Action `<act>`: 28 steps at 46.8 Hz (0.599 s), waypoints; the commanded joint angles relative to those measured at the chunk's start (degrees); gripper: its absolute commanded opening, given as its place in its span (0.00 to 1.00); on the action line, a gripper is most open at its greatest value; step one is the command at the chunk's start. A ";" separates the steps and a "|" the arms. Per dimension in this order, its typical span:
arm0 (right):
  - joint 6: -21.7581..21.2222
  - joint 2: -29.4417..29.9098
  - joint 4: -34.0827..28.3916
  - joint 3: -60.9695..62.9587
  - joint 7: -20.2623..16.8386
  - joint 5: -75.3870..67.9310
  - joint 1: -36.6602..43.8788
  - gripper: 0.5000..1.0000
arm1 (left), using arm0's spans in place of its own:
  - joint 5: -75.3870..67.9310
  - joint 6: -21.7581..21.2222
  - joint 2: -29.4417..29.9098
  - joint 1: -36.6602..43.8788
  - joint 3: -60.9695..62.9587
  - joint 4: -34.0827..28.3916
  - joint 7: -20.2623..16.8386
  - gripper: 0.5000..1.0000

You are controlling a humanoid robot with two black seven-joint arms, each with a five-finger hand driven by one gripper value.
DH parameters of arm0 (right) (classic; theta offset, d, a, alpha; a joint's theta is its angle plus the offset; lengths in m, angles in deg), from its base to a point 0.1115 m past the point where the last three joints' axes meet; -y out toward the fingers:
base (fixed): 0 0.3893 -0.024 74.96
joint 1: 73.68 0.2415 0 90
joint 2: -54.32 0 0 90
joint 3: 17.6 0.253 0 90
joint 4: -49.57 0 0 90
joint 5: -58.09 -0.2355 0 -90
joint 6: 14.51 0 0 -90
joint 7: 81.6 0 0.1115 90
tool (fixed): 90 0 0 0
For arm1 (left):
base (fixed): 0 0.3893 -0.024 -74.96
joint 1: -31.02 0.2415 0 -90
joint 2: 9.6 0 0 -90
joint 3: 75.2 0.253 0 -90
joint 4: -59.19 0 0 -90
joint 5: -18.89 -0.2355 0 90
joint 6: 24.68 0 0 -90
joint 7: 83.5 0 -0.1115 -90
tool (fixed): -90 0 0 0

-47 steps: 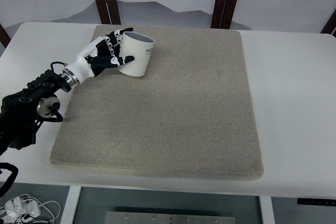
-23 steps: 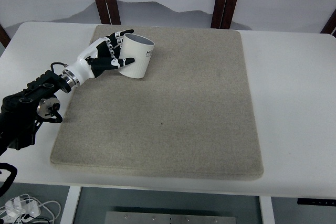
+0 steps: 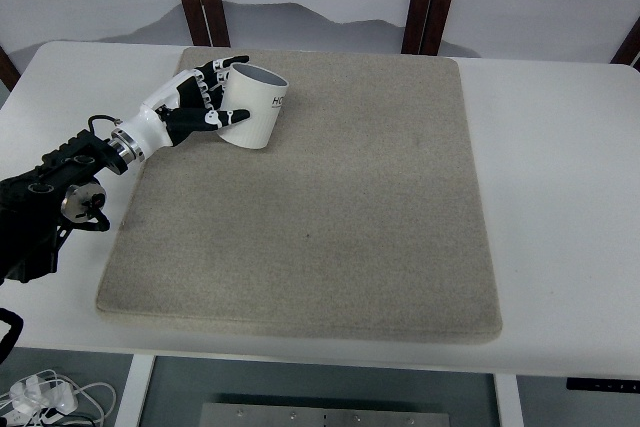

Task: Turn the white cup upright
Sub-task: 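Lower the held cup toward the mat with the left hand, then set the cup upright on the mat and open the left hand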

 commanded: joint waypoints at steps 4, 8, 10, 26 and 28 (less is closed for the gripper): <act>0.00 0.00 0.00 0.00 0.00 0.00 0.00 0.90 | 0.01 -0.07 0.09 -0.01 -0.50 0.01 0.00 0.90; 0.00 0.00 0.00 0.00 0.00 0.00 0.00 0.90 | 0.01 -0.16 0.18 0.08 -0.59 0.01 0.00 0.92; 0.00 0.00 0.00 0.00 0.00 0.00 0.00 0.90 | 0.01 -0.16 0.18 0.08 -0.59 0.01 0.00 0.93; 0.00 0.00 0.00 0.00 0.00 0.00 0.00 0.90 | 0.10 0.01 0.27 0.26 -0.41 0.01 0.00 0.99; 0.00 0.00 0.00 0.00 0.00 0.00 0.00 0.90 | 0.01 0.01 0.27 0.26 -0.41 0.01 0.00 0.99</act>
